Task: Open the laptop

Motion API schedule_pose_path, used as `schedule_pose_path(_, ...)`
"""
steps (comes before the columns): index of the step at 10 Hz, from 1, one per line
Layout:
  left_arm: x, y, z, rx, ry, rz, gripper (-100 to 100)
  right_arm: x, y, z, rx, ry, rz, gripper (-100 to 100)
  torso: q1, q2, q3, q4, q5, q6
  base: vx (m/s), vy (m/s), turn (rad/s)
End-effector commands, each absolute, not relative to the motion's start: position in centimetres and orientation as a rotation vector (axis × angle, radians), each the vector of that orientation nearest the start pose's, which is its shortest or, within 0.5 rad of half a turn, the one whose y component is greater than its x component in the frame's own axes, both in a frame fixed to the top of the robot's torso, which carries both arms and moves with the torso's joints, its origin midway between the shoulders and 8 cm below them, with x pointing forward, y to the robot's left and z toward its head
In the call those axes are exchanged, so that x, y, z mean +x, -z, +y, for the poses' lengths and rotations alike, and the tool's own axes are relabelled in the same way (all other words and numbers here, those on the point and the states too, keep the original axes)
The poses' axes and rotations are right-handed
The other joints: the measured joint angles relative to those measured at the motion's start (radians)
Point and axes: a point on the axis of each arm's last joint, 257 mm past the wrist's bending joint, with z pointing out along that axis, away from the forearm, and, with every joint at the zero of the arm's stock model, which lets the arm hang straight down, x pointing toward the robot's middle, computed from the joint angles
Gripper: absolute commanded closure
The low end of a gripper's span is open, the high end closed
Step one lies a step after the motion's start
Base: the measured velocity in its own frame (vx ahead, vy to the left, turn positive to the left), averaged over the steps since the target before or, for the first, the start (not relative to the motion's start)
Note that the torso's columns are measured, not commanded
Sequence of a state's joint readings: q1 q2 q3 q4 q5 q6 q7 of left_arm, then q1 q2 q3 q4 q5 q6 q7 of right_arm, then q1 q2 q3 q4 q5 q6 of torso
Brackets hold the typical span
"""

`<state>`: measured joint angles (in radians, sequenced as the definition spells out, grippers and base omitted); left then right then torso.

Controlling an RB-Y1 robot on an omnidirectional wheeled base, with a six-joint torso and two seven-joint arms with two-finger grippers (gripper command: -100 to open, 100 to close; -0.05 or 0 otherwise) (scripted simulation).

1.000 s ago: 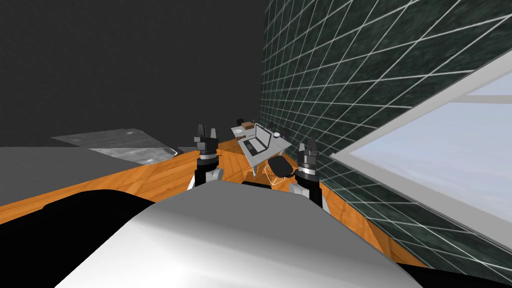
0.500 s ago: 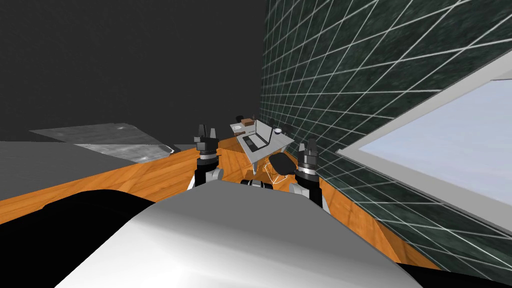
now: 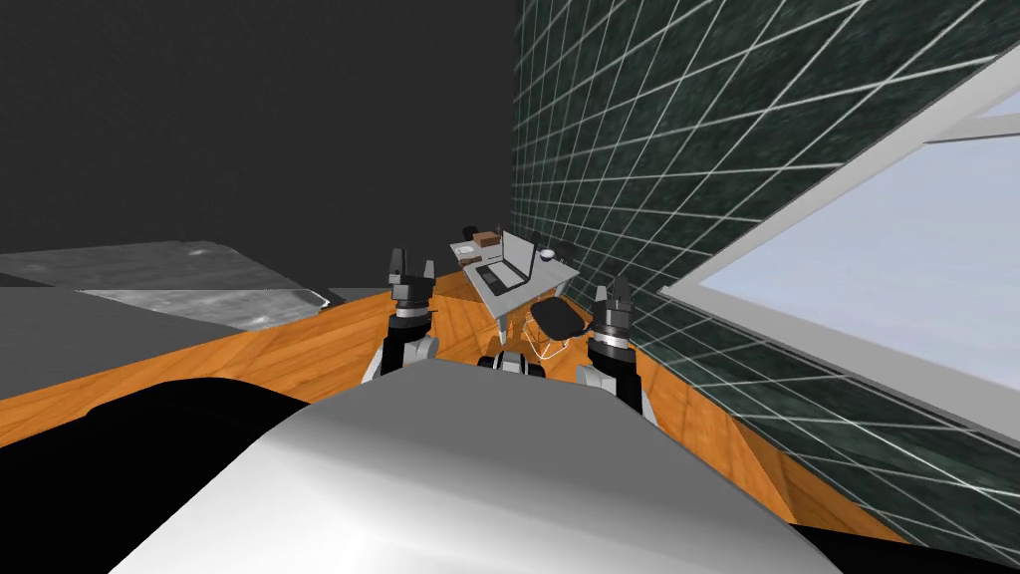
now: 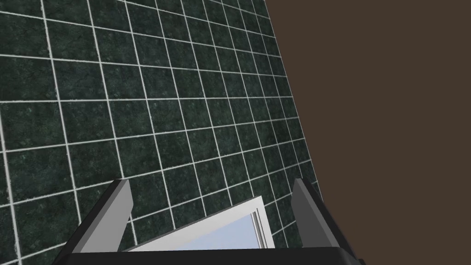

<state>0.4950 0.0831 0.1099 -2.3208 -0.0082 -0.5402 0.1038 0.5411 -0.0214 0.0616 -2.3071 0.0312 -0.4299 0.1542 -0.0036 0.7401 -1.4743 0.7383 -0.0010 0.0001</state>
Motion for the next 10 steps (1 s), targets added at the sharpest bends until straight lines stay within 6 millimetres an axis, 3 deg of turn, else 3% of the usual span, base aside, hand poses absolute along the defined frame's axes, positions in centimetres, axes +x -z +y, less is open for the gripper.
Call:
schedule_pose_path(1,33.3,-4.2,31.8,-0.580,1.302,0.657,-100,35.0,-0.8,-25.9,0.630,-1.170,0.744,0,0.001,0.000,-0.001,0.000,0.000,0.000,-0.098,-0.181,-0.219)
schedule_pose_path(6,34.5,-0.8,39.4,-0.736,1.251,0.716,-100,35.0,-0.8,-25.9,0.630,-1.170,0.744,0,0.003,-0.003,-0.002,-0.001,0.001,0.000,-0.081,-0.224,-0.245)
schedule_pose_path(7,34.5,-0.8,39.4,-0.736,1.251,0.716,-100,35.0,-0.8,-25.9,0.630,-1.170,0.744,0,0.003,-0.003,-0.002,-0.001,0.001,0.000,-0.034,-0.186,-0.082)
schedule_pose_path(9,34.5,0.5,43.4,-0.820,1.224,0.716,-100,35.0,-0.8,-25.9,0.630,-1.170,0.744,0,0.007,-0.003,-0.002,-0.001,0.002,0.000,-0.042,-0.184,-0.261)
schedule_pose_path(10,34.5,0.4,43.5,-0.819,1.220,0.715,-100,35.0,-0.8,-25.9,0.630,-1.170,0.744,0,0.003,-0.002,-0.001,0.000,0.001,0.000,-0.013,-0.156,-0.091)
